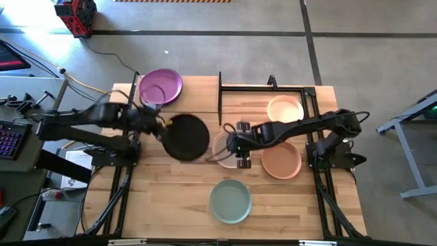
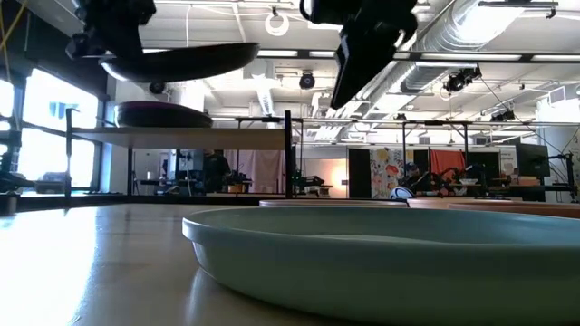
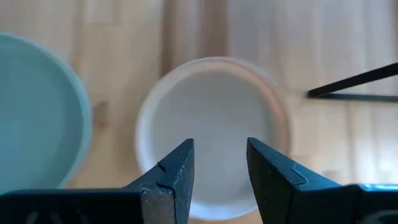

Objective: Place and stack plates onto a shelf
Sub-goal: Stack the black plate on top of the violet plate on the shelf

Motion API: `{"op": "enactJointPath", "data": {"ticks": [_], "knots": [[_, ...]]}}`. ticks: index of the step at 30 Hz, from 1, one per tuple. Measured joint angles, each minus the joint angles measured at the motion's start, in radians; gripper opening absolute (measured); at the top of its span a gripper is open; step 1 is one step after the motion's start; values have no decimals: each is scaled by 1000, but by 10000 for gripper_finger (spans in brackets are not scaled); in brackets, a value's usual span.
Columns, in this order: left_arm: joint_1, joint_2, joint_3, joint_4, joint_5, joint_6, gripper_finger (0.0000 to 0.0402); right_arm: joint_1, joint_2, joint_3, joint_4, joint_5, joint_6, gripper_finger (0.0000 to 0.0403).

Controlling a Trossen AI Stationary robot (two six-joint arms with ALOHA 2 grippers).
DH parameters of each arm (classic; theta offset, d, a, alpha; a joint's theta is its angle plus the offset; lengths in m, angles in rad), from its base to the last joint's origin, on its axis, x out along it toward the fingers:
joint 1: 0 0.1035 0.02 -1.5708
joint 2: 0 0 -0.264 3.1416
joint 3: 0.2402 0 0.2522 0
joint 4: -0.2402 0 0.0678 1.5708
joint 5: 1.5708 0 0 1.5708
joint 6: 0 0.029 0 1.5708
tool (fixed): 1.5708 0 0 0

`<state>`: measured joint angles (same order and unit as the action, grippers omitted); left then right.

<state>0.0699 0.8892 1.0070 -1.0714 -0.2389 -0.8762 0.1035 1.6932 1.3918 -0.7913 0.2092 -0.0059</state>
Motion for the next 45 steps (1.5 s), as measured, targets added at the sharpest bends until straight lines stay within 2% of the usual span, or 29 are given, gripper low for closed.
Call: {"op": "enactJointPath", "data": {"ticks": [8, 16, 25, 30, 36, 45], "knots": [[211, 0, 233, -167, -54, 49, 1, -161, 0, 0, 44, -18, -80, 126], [414, 4, 398, -173, -108, 94, 1, -284, 0, 0, 85, -18, -40, 126], [675, 63, 418, -175, -145, 151, 1, -315, 0, 0, 85, -18, -10, 126], [798, 154, 418, -172, -80, 179, 1, -315, 0, 0, 85, -18, -10, 126], [888, 241, 418, -170, 20, 216, 3, -315, 0, 0, 74, -19, -10, 126], [970, 254, 418, -247, 87, 175, 4, -314, 0, 0, 31, -26, -10, 126]]}}
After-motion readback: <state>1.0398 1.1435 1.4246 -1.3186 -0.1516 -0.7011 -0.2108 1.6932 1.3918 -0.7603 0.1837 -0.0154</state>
